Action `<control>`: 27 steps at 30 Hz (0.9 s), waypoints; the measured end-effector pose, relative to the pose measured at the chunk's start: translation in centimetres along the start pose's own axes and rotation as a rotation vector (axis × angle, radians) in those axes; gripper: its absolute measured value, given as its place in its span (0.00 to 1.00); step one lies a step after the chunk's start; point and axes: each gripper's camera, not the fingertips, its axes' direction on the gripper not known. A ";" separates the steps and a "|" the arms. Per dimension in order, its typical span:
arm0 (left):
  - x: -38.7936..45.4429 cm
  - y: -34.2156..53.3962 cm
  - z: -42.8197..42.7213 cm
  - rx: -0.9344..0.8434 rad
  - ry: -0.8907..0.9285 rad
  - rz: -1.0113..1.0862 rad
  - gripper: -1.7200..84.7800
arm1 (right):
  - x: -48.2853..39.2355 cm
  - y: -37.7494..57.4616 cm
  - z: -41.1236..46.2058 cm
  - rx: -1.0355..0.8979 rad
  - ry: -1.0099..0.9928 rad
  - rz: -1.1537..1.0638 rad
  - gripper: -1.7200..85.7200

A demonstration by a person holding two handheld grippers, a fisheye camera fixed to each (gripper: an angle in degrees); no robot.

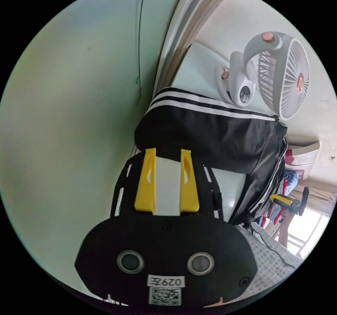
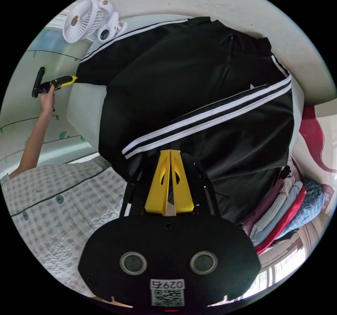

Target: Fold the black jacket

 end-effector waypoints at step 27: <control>26.2 12.0 0.1 -0.285 0.616 1.001 0.01 | 1.9 16.4 -1.9 0.209 -0.203 0.297 0.02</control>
